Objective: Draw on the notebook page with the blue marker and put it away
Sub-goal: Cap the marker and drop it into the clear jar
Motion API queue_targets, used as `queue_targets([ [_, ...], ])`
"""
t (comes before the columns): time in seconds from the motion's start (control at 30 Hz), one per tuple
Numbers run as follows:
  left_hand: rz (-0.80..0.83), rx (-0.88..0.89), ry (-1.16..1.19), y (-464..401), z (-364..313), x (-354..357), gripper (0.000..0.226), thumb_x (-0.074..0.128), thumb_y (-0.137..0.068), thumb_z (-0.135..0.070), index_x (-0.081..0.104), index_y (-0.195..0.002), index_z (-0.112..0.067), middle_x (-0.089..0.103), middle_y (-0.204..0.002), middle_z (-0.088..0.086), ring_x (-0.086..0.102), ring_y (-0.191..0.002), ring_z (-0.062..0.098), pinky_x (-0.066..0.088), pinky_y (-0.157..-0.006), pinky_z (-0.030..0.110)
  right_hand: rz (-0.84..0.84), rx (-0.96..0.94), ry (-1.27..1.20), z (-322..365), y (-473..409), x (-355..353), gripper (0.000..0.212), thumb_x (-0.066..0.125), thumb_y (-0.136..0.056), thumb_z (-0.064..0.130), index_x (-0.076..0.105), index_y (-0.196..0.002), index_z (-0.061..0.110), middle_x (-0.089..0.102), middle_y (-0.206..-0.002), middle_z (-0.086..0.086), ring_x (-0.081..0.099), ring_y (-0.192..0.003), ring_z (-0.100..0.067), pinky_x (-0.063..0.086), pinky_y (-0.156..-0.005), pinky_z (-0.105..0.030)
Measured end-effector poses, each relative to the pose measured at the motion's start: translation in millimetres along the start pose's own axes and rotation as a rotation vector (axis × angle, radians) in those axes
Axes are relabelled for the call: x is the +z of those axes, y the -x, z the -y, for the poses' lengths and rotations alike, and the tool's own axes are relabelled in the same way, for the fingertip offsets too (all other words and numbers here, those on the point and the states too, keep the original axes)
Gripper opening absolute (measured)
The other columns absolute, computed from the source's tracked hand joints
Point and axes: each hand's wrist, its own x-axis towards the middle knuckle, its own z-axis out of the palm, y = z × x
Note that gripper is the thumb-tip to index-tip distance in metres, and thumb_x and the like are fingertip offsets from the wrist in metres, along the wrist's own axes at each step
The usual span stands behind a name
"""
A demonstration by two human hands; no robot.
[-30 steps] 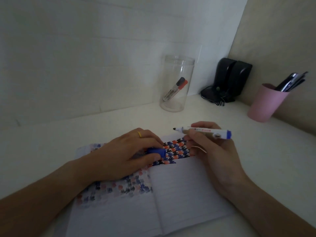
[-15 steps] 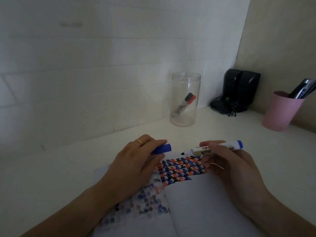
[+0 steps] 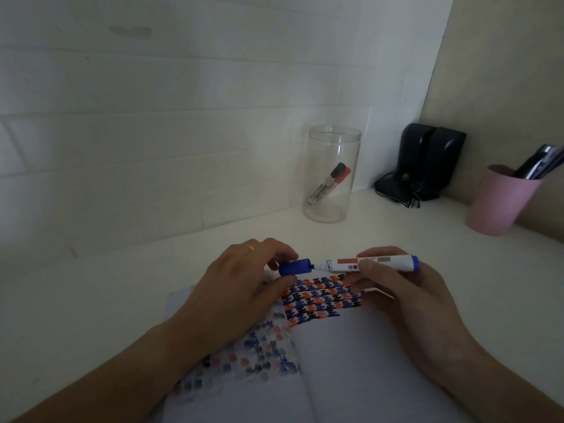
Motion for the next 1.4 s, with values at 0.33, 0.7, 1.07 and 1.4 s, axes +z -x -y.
queue_targets([
  [0.33,-0.048,0.173,0.02,1.9,-4.2,-7.4,0.028,0.054,-0.095,-0.04,0.062,-0.115,-0.023,0.07,-0.104,-0.008,0.057,-0.092,0.001,0.042,-0.085,0.009,0.104,-0.047,0.11,1.0,1.8,-1.8,0.021,0.078,-0.076,0.023,0.08,-0.094,0.012,0.08,-0.093,-0.012,0.074,-0.086,-0.023,0.058,-0.072,-0.032],
  [0.7,-0.005,0.167,0.165,6.5,-17.4,-14.3,0.023,0.056,-0.096,-0.035,0.068,-0.111,-0.022,0.067,-0.096,-0.017,0.06,-0.088,-0.005,0.039,-0.078,0.002,0.183,-0.102,0.094,5.8,6.1,-7.5,0.023,0.074,-0.074,0.014,0.079,-0.092,0.002,0.081,-0.089,-0.012,0.074,-0.068,-0.012,0.058,-0.06,-0.021],
  [1.07,-0.019,0.121,0.231,4.8,-22.7,-19.4,0.022,0.058,-0.093,-0.04,0.07,-0.106,-0.026,0.07,-0.094,-0.02,0.063,-0.088,-0.005,0.041,-0.075,0.003,0.254,-0.179,0.195,13.4,7.7,-10.0,0.021,0.079,-0.069,0.021,0.08,-0.086,0.008,0.081,-0.088,-0.007,0.075,-0.073,-0.013,0.06,-0.063,-0.025],
  [1.4,-0.157,0.094,0.117,3.2,-17.9,-11.5,0.044,0.051,-0.095,-0.045,0.053,-0.134,-0.025,0.067,-0.108,-0.01,0.063,-0.091,0.008,0.047,-0.079,0.012,0.286,-0.077,0.192,11.4,10.2,-1.2,0.03,0.075,-0.078,0.014,0.068,-0.106,0.008,0.079,-0.075,-0.009,0.074,-0.068,-0.018,0.056,-0.062,-0.022],
])
